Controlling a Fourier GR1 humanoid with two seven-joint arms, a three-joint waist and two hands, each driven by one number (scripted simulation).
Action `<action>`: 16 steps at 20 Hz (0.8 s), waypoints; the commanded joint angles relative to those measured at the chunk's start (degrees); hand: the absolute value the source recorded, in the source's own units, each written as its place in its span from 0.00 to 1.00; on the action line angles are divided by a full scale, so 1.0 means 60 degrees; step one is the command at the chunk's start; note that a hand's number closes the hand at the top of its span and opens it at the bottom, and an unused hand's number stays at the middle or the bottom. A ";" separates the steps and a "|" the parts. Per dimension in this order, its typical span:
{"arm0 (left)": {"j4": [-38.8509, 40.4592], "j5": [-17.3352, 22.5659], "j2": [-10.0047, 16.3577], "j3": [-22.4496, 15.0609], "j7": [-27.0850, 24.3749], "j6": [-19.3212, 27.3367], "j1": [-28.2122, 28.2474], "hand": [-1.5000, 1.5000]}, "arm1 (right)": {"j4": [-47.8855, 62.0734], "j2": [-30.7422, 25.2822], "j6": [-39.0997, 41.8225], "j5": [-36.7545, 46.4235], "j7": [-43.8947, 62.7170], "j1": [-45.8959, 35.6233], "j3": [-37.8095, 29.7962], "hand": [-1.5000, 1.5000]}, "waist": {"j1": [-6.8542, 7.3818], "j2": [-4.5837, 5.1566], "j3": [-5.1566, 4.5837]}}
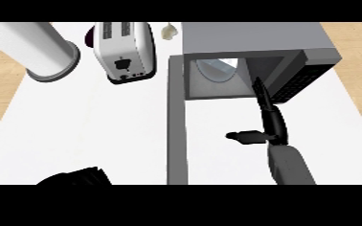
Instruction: Pick up the milk, place it into the microwave and close the microwave
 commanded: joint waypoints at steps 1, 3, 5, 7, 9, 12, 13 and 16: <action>0.0364 0.0015 0.0266 0.0099 0.0473 -0.0063 -0.0643 1.00 | -0.2277 0.0038 0.0581 -0.0276 0.0173 0.2039 0.0529 0.00 | -0.0082 0.0009 -0.0008; 0.0806 -0.1012 -0.0011 -0.0877 0.0483 0.0915 -0.1306 1.00 | -0.3170 0.0039 0.0368 -0.0467 0.0525 0.2795 0.1228 0.00 | -0.0099 0.0022 -0.0005; 0.1251 -0.1557 -0.0012 -0.1054 0.0594 0.0961 -0.1913 1.00 | -0.4414 -0.0253 0.1029 -0.0580 0.0825 0.3459 0.0749 0.00 | -0.0114 0.0053 -0.0004; 0.2090 -0.1962 -0.0013 -0.1191 0.0145 0.1045 -0.2442 1.00 | -0.5416 -0.0263 0.0980 -0.0659 0.1141 0.4383 0.0772 0.00 | 0.0032 0.0093 -0.0002; 0.2706 -0.2507 -0.0013 -0.1376 -0.0262 0.1033 -0.2937 1.00 | -0.6278 -0.0258 0.0752 -0.0519 0.1191 0.5035 0.0848 0.00 | 0.0103 0.0112 0.0001; 0.3538 -0.2312 -0.0013 -0.1915 0.0668 0.0909 -0.3842 1.00 | -0.7077 -0.0617 0.1277 -0.0946 0.1186 0.5916 0.0590 0.00 | 0.0063 0.0139 0.0009; 0.3733 -0.2417 0.0147 -0.2065 0.0879 0.0314 -0.3960 1.00 | -0.7116 -0.0474 0.1003 -0.0899 0.1534 0.5639 0.0552 0.00 | 0.0069 0.0149 0.0009; 0.5325 -0.3307 -0.0010 -0.2809 0.0496 0.0965 -0.5127 1.00 | -0.7729 -0.0616 0.1329 -0.1098 0.1153 0.6406 0.0496 0.00 | -0.0003 0.0164 0.0009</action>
